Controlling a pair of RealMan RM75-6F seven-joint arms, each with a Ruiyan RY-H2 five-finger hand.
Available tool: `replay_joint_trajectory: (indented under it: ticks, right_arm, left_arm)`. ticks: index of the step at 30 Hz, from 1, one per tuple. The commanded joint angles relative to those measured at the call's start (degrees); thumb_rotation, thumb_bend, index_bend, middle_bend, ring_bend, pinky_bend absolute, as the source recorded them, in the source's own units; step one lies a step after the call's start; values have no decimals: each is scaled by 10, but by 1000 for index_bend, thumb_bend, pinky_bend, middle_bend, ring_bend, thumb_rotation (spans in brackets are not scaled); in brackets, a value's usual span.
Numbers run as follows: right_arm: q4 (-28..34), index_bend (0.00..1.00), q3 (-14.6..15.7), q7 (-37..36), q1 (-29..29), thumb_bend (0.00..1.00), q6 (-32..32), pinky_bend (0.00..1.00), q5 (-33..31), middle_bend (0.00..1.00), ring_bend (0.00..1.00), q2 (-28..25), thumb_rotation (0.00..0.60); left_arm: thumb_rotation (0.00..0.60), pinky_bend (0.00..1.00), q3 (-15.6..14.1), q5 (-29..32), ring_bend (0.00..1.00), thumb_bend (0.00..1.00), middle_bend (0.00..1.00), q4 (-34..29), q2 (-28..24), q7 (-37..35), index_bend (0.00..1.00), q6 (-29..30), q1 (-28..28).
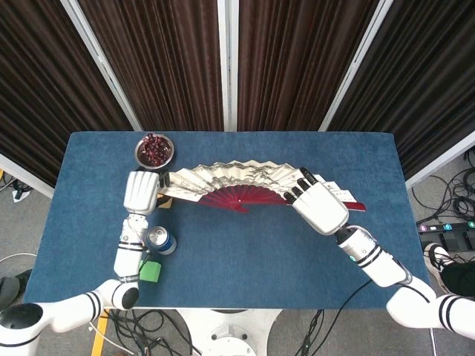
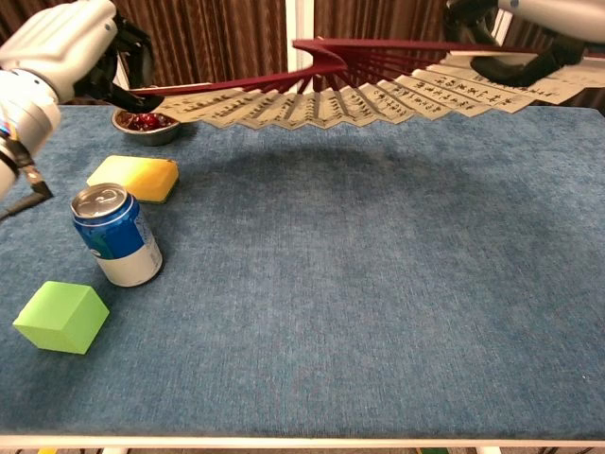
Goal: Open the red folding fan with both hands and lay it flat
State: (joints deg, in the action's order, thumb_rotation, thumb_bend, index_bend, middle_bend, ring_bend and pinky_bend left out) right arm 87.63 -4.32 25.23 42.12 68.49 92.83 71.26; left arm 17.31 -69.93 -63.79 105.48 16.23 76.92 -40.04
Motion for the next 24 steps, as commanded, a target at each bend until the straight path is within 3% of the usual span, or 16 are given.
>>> replay_joint_trajectory:
  ticks: [1, 3, 5, 9, 12, 16, 24]
  right_arm:
    - [-36, 365, 3, -11, -14, 512, 8, 104, -5, 428, 251, 26, 600]
    - [-47, 138, 3, -15, -20, 349, 2, 38, -17, 292, 126, 36, 600]
    - [-50, 17, 3, -17, -24, 211, -7, 3, -30, 164, 30, 41, 600]
    - [-45, 0, 4, -12, -33, 31, -20, 0, -50, 14, 0, 42, 600]
    - [-29, 0, 7, -10, -43, 0, -28, 0, -67, 0, 0, 36, 600]
    - [-1, 0, 13, -5, -56, 0, -40, 0, -87, 0, 0, 17, 600]
    - [55, 0, 27, 1, -70, 0, -97, 0, -149, 0, 0, -35, 600]
  left_arm:
    - [600, 569, -5, -17, 610, 260, 683, 51, 36, -1, 601, 0, -16]
    - [600, 559, -7, -16, 549, 195, 606, 62, 45, 1, 495, -11, -20]
    - [600, 530, -11, -16, 467, 141, 511, 63, 48, 5, 373, -22, -21]
    - [600, 439, -20, -16, 256, 43, 295, 55, 44, 22, 174, -35, -18]
    - [600, 344, -24, -19, 143, 3, 176, 42, 38, 28, 107, -33, -13]
    - [600, 243, -31, -29, 71, 0, 99, 16, 22, 32, 74, -27, -3]
    - [600, 182, -40, -35, 39, 0, 61, -58, -33, 60, 47, -23, 18]
